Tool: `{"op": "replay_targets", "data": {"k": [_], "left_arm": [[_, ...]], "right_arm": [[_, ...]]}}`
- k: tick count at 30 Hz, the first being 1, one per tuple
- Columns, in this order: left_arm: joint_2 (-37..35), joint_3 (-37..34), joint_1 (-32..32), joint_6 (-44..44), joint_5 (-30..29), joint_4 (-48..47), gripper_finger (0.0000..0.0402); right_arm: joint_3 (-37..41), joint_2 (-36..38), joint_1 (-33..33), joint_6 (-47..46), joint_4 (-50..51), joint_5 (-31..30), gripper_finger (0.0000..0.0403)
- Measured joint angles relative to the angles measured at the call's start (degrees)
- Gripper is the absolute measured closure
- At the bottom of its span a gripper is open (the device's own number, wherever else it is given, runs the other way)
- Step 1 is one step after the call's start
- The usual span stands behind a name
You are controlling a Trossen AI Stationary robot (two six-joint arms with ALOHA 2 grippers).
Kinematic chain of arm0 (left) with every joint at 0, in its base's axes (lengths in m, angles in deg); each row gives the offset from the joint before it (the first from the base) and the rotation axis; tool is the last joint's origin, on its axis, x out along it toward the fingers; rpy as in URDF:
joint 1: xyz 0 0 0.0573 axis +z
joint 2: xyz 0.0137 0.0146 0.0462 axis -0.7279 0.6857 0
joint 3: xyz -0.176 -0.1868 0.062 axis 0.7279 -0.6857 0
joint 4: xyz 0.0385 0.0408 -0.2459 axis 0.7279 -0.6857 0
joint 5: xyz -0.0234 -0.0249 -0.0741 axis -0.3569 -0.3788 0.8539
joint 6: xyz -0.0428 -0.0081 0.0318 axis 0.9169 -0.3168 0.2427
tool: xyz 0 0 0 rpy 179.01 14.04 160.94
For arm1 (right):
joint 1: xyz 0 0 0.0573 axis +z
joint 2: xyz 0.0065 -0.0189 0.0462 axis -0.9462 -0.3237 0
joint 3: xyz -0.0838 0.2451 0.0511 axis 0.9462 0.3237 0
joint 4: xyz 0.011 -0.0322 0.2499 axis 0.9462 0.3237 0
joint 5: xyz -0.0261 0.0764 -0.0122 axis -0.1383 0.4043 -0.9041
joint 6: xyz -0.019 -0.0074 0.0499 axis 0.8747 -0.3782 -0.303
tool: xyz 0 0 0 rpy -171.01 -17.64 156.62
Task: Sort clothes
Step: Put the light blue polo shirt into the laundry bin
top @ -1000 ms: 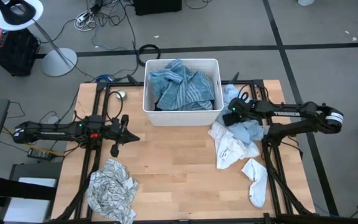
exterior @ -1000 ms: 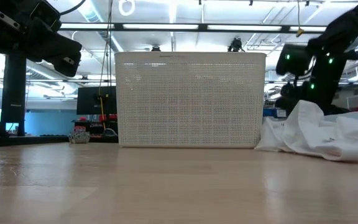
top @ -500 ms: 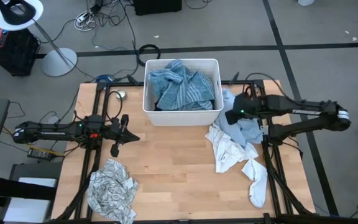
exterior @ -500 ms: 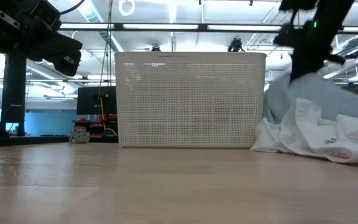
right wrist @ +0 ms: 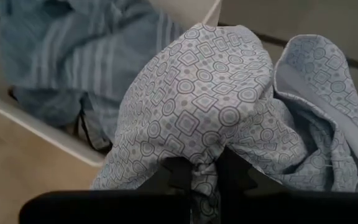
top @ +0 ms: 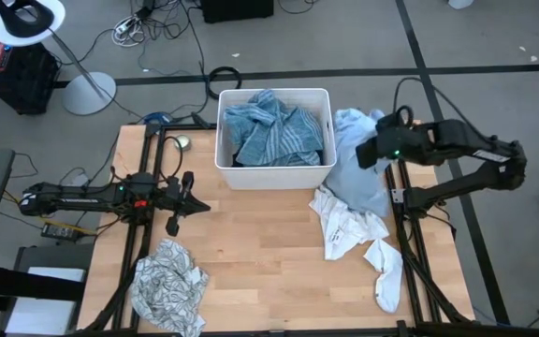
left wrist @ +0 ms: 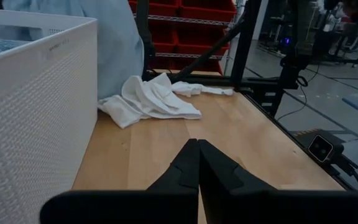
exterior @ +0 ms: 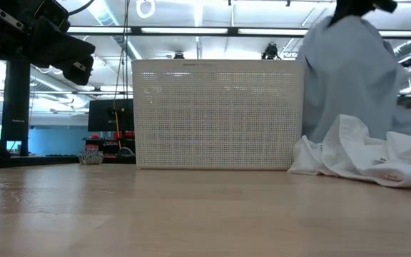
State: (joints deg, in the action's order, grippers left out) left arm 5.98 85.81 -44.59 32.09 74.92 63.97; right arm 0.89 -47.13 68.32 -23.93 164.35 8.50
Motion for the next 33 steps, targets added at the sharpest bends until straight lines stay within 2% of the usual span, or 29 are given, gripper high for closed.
{"op": "replay_targets", "data": {"k": [12,22,28,33], "left_arm": [[-0.02,0.00,0.01,0.00,-0.02,0.04,0.0396],[0.00,0.00,0.00,-0.01,-0.02,0.31,0.0396],[-0.01,0.00,0.01,-0.01,-0.02,1.32,0.0396],[0.00,0.00,0.01,0.00,-0.02,1.92,0.0396]], "right_arm": [[-22.56,-8.42,0.44,10.08,2.23,-6.22,0.0370],[-39.64,-17.90,-0.22,19.67,0.26,-7.77,0.0370],[-46.04,-22.80,-2.97,28.49,-8.44,-7.48,0.0370],[-48.48,-26.11,-5.60,36.81,-21.49,-2.26,0.0370]]}}
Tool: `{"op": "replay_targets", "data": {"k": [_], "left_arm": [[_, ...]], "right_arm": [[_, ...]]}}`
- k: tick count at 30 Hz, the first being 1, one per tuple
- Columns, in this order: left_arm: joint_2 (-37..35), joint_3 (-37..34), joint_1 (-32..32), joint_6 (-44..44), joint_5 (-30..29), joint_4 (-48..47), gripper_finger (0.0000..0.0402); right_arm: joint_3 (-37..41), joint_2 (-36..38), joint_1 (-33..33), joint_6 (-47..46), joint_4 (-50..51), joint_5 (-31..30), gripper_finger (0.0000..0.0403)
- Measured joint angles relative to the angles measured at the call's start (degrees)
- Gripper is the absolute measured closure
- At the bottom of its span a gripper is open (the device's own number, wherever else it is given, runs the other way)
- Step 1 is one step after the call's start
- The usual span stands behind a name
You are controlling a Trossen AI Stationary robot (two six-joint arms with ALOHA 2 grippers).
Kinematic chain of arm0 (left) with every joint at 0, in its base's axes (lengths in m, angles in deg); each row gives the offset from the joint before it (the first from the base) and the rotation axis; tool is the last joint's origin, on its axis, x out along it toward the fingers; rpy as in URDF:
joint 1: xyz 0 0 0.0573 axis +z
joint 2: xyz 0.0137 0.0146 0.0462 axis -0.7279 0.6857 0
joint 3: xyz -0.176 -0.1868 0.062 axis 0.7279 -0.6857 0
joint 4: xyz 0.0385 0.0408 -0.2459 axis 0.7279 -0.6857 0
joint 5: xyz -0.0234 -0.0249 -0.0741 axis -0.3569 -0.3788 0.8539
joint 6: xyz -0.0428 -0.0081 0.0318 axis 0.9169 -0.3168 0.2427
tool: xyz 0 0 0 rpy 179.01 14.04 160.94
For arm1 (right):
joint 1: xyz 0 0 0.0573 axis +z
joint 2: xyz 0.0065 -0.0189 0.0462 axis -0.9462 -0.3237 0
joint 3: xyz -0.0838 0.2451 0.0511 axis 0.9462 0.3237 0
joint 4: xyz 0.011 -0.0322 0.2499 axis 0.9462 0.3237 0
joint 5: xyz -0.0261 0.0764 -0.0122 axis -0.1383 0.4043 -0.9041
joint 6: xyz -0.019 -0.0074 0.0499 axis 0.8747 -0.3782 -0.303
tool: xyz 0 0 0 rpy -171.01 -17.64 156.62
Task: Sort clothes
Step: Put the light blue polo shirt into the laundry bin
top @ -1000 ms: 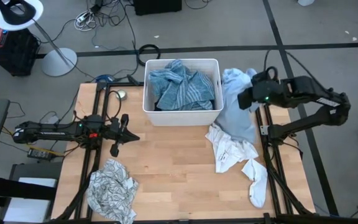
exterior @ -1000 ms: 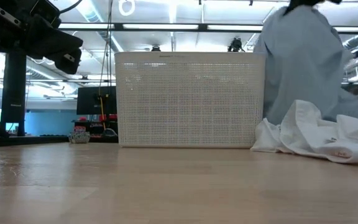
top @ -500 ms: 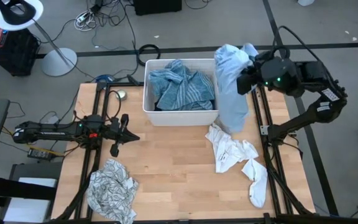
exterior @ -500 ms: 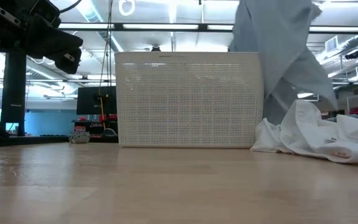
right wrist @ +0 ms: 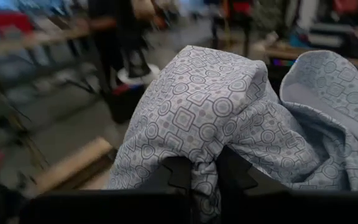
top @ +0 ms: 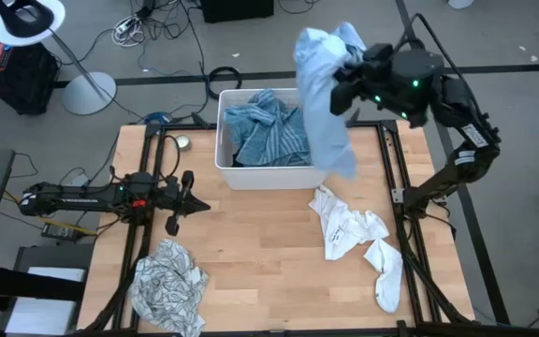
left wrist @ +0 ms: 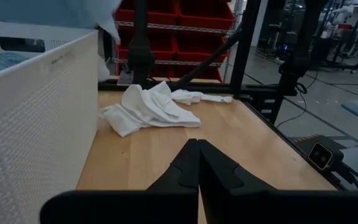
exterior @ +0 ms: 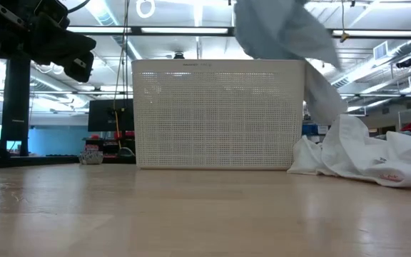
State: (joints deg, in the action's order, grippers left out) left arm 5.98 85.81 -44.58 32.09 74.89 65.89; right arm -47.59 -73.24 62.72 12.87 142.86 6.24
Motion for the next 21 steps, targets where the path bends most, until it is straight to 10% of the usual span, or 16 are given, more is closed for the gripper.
{"op": "replay_targets", "data": {"k": [10,21], "left_arm": [[-0.02,0.00,0.00,-0.02,0.00,0.00,0.0396],[-0.01,0.00,0.00,-0.17,-0.02,0.76,0.0396]], "right_arm": [[-0.31,-3.51,-4.81,7.66,-17.36,5.33,0.0370],[-0.29,-9.89,-5.50,-2.13,13.10,5.68,0.0370]]}}
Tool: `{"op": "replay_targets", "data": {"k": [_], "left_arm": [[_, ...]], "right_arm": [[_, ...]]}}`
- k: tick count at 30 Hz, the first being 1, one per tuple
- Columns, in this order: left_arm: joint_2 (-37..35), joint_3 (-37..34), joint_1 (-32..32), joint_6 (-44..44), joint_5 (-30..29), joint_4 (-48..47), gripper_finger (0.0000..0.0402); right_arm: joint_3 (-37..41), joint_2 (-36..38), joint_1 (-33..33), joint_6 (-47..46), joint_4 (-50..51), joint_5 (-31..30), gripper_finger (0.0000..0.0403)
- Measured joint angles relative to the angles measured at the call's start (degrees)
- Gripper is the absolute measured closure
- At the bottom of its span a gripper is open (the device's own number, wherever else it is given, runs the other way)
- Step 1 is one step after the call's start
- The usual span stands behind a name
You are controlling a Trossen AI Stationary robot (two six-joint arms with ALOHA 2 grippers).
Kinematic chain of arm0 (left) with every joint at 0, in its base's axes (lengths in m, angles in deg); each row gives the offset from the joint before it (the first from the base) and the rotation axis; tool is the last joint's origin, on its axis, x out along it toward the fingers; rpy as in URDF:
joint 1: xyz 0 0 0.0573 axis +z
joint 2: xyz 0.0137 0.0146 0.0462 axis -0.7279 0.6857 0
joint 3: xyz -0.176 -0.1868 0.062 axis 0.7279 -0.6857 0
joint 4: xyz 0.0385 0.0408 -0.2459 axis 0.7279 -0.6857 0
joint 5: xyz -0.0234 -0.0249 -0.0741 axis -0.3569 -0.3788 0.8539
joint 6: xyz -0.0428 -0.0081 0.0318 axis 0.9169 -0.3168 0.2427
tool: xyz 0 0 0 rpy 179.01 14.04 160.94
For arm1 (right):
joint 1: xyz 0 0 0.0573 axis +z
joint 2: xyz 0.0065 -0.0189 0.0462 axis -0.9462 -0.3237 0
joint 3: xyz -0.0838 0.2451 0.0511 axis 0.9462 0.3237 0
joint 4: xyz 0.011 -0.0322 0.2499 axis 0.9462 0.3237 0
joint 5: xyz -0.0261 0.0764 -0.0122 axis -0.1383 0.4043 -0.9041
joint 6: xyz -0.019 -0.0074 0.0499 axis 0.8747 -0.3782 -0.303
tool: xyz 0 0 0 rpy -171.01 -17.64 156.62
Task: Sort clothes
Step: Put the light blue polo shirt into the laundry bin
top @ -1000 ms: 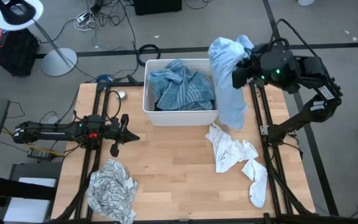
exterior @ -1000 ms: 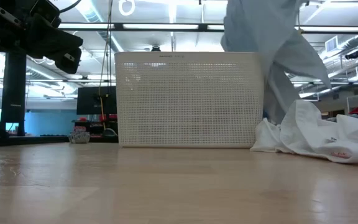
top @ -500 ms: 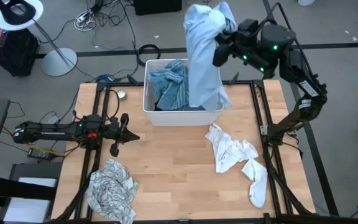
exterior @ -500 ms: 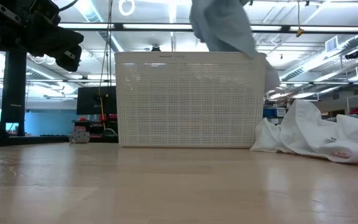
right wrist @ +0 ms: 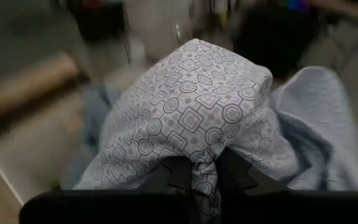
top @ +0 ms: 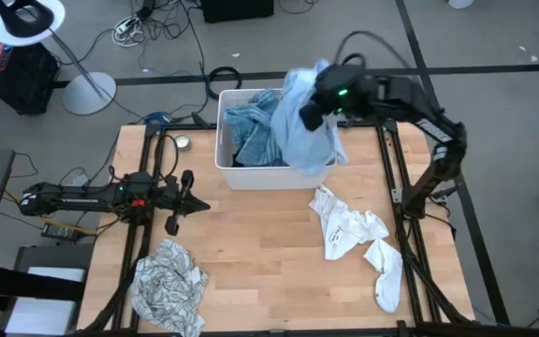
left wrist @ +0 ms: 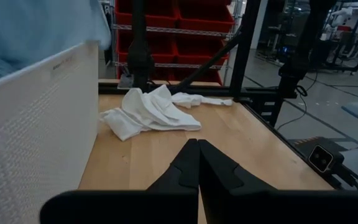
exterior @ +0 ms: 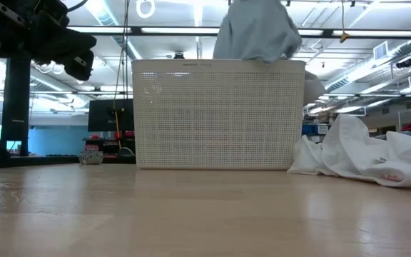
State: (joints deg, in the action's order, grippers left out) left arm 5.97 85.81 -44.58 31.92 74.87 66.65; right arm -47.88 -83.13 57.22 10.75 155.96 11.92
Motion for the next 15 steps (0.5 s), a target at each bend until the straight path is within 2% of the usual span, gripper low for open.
{"op": "replay_targets", "data": {"k": [4,7,12,15], "left_arm": [[-0.01,0.00,0.00,-0.02,0.00,0.63,0.0396],[-0.01,0.00,0.00,0.04,0.00,0.57,0.0396],[-0.01,0.00,0.00,0.12,0.04,0.51,0.0396],[-0.01,0.00,0.00,0.15,1.03,0.55,0.0396]], "right_arm": [[0.00,-5.57,0.00,-2.06,8.25,0.13,0.0370],[0.00,-10.50,-0.30,-1.98,10.36,0.69,0.0370],[0.00,-18.13,-3.58,-0.69,9.86,10.25,0.0370],[0.02,-21.67,-6.16,-1.11,9.31,11.49,0.0370]]}}
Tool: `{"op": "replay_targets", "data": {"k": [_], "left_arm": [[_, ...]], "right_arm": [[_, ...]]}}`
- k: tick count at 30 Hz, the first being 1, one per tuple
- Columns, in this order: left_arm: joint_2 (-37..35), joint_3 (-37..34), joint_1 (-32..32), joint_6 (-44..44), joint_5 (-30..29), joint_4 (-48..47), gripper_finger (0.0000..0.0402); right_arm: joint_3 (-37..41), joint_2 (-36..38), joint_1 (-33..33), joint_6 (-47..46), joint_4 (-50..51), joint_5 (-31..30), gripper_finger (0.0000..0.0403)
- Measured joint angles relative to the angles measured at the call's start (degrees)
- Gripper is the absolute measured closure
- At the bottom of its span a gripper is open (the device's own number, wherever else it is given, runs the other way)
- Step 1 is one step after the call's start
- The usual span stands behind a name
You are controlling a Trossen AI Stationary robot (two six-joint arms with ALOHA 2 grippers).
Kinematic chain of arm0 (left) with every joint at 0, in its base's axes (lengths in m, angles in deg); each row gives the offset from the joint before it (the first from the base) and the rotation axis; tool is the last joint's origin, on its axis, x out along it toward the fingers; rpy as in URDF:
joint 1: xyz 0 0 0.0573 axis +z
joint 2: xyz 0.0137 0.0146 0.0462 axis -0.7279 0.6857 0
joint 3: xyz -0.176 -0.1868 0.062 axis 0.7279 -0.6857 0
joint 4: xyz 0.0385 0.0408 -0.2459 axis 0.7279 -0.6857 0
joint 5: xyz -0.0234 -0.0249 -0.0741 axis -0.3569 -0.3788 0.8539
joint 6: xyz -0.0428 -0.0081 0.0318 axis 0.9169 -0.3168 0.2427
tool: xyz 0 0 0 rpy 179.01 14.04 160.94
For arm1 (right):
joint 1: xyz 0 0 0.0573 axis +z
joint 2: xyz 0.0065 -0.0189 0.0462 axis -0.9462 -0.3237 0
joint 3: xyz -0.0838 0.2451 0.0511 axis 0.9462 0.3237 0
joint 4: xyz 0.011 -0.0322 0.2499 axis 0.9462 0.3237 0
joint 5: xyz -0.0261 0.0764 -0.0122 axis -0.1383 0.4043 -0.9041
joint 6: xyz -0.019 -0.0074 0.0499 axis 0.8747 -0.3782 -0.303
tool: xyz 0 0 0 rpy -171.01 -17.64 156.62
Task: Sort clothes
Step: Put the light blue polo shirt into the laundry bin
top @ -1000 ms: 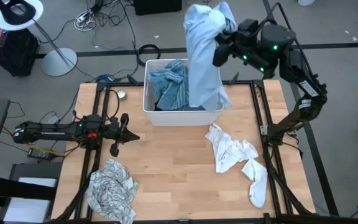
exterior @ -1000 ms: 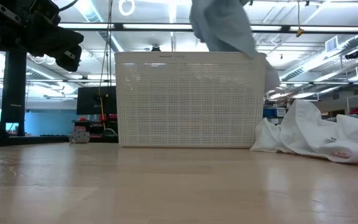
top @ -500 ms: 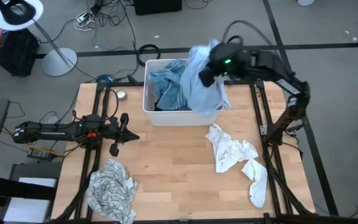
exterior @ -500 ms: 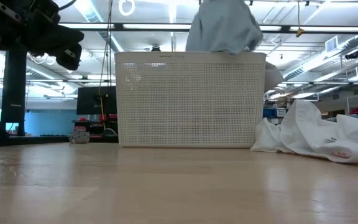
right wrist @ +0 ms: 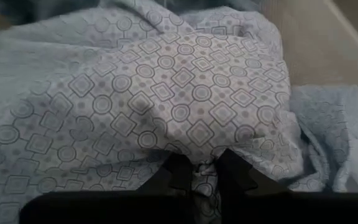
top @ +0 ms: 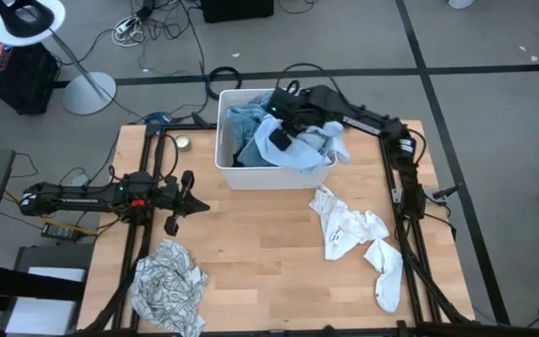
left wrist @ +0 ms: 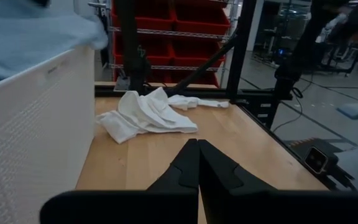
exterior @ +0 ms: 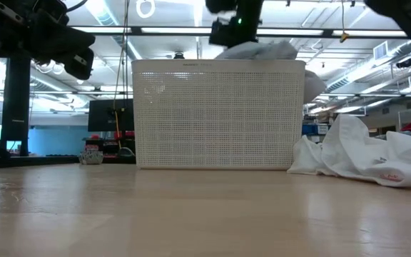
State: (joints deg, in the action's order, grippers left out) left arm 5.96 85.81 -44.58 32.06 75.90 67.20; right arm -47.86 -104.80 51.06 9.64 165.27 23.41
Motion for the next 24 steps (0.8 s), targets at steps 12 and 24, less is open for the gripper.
{"op": "replay_targets", "data": {"k": [12,24], "left_arm": [[0.00,0.00,0.00,0.03,1.41,-0.09,0.0396],[0.02,0.00,0.00,0.44,2.10,-0.23,0.0396]], "right_arm": [[2.62,-6.75,-5.33,-1.33,-12.44,11.07,0.0370],[18.85,-6.46,-4.84,-1.62,-36.26,18.48,0.0340]]}}
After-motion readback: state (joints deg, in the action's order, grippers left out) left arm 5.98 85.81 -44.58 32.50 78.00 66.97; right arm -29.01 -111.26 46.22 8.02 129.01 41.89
